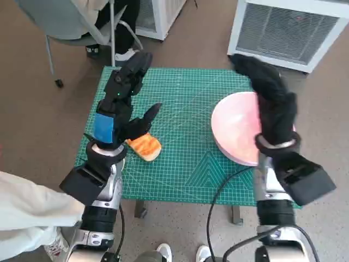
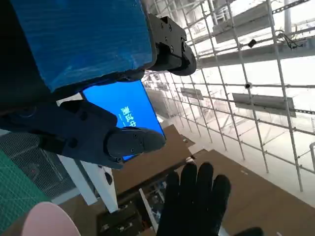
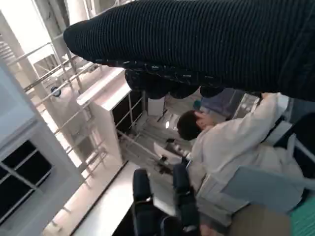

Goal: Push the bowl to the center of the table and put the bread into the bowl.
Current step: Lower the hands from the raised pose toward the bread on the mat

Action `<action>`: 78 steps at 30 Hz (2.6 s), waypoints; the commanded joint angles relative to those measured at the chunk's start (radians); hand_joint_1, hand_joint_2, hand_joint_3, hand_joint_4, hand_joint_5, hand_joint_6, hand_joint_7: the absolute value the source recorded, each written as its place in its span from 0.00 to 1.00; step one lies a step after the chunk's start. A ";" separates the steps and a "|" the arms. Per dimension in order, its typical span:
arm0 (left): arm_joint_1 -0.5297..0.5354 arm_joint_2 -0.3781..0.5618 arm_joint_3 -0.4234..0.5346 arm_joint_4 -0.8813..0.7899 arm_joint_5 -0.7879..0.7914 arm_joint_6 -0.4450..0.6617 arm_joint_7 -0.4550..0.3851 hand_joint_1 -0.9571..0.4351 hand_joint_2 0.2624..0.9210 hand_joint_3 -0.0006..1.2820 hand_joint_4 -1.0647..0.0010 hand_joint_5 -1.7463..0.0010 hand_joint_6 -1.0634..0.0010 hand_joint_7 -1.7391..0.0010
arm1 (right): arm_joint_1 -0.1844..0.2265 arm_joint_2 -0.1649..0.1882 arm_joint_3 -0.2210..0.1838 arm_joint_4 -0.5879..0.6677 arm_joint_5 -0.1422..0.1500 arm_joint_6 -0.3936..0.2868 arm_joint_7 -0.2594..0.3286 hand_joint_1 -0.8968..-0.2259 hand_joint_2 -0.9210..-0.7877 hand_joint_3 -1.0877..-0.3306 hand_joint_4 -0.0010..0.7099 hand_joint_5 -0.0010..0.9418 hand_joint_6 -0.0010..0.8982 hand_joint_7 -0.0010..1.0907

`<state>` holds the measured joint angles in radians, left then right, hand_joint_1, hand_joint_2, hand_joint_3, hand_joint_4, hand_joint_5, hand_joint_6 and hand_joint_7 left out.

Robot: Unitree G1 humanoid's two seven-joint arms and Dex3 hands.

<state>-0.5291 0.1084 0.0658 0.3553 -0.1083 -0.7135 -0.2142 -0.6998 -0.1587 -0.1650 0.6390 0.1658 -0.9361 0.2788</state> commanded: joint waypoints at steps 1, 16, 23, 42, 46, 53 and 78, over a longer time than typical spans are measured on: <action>0.014 -0.002 0.000 -0.012 0.001 -0.004 0.003 0.42 1.00 0.28 0.64 1.00 0.72 0.82 | 0.001 -0.041 -0.061 0.064 -0.051 -0.032 -0.096 0.55 0.00 0.36 0.45 0.03 0.00 0.65; 0.019 -0.003 0.004 0.001 -0.002 -0.014 0.003 0.43 1.00 0.28 0.64 1.00 0.72 0.82 | 0.026 -0.156 -0.156 0.333 -0.120 -0.027 -0.305 0.58 0.00 0.33 0.42 0.02 0.00 0.69; 0.015 -0.002 0.007 0.010 -0.001 -0.016 0.004 0.43 1.00 0.28 0.65 1.00 0.72 0.83 | 0.017 -0.175 -0.153 0.497 -0.129 0.026 -0.355 0.62 0.00 0.34 0.41 0.02 0.00 0.66; 0.020 0.015 0.014 0.004 -0.008 -0.012 -0.005 0.42 1.00 0.28 0.64 1.00 0.71 0.84 | -0.034 -0.065 -0.252 0.650 0.045 0.301 -0.214 0.74 0.00 0.37 0.32 0.00 0.04 0.51; 0.021 0.021 0.018 0.006 -0.010 -0.012 -0.008 0.42 1.00 0.28 0.64 1.00 0.70 0.84 | -0.039 -0.050 -0.248 0.661 0.033 0.325 -0.233 0.73 0.00 0.38 0.32 0.00 0.03 0.56; 0.027 0.028 0.021 0.005 -0.006 -0.014 -0.008 0.42 1.00 0.28 0.64 1.00 0.69 0.85 | -0.068 -0.015 -0.253 0.677 0.034 0.389 -0.235 0.74 0.00 0.36 0.33 0.00 0.04 0.57; 0.051 0.056 0.038 0.002 0.012 -0.032 0.007 0.42 1.00 0.28 0.64 1.00 0.66 0.87 | -0.224 0.122 -0.307 0.691 0.057 0.491 -0.282 0.71 0.00 0.36 0.39 0.02 0.08 0.60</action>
<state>-0.4934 0.1545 0.0970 0.3702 -0.1018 -0.7285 -0.2110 -0.9164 -0.0592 -0.4692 1.3113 0.2184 -0.4712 0.0158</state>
